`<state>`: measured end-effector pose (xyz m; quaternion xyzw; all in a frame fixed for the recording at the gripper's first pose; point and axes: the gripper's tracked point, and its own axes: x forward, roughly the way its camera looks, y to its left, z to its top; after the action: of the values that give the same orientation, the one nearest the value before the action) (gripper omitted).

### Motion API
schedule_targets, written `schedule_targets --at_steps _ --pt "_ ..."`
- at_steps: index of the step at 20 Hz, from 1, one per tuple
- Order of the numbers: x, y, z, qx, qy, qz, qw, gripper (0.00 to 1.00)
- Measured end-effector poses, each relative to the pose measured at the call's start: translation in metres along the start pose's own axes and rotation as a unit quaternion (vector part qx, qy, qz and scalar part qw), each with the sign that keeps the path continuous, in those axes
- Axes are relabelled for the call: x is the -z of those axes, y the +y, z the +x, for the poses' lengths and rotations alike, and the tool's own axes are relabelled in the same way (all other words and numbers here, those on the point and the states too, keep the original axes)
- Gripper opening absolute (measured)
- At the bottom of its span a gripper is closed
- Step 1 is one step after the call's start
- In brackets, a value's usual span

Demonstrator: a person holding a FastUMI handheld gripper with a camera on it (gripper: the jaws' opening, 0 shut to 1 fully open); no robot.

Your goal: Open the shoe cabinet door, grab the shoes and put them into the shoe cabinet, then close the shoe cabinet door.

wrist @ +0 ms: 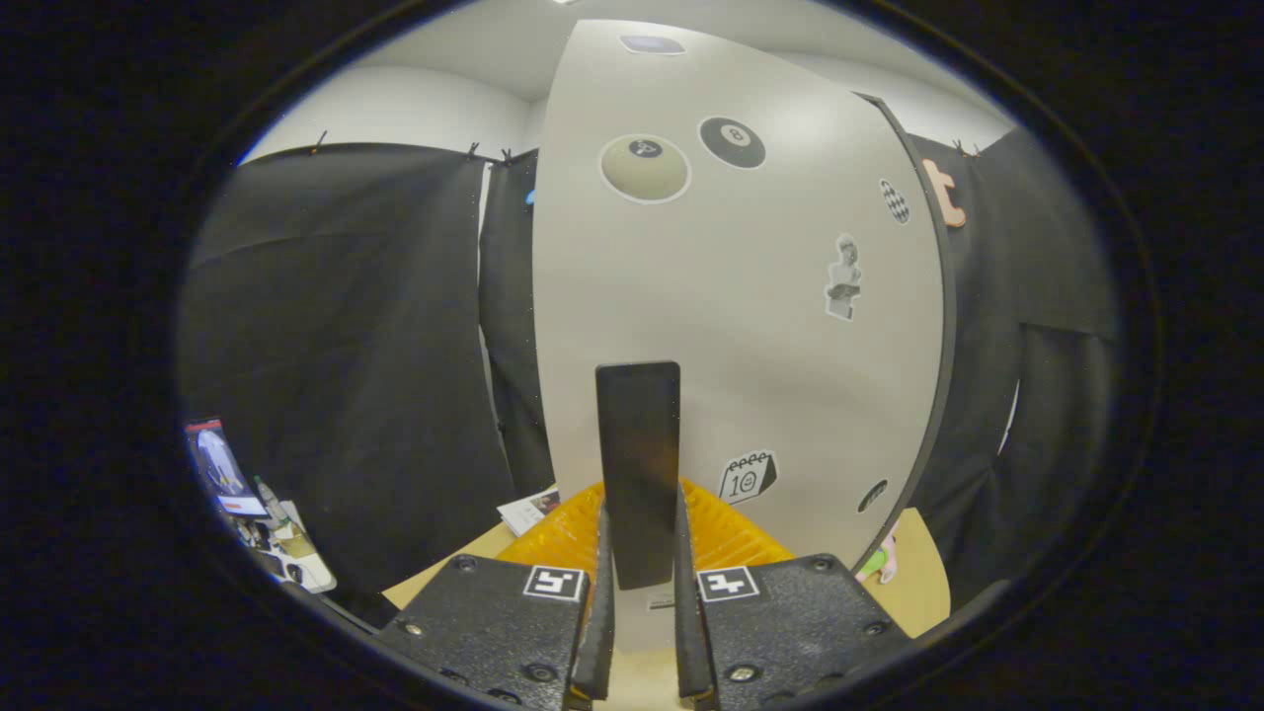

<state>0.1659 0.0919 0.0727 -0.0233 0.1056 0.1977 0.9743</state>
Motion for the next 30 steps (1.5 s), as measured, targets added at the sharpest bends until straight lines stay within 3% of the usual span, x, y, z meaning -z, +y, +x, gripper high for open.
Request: schedule_targets --at_steps 6,17,25,30 --pt "0.005 -0.021 -0.035 -0.005 -0.009 -0.005 1.0 0.28" --pt "0.014 -0.061 -0.088 0.024 -0.026 -0.011 0.999 0.28" --pt "0.015 -0.105 -0.125 0.1 -0.037 -0.004 0.994 0.18" --pt "0.014 -0.169 -0.153 0.186 -0.046 0.005 0.981 0.06"
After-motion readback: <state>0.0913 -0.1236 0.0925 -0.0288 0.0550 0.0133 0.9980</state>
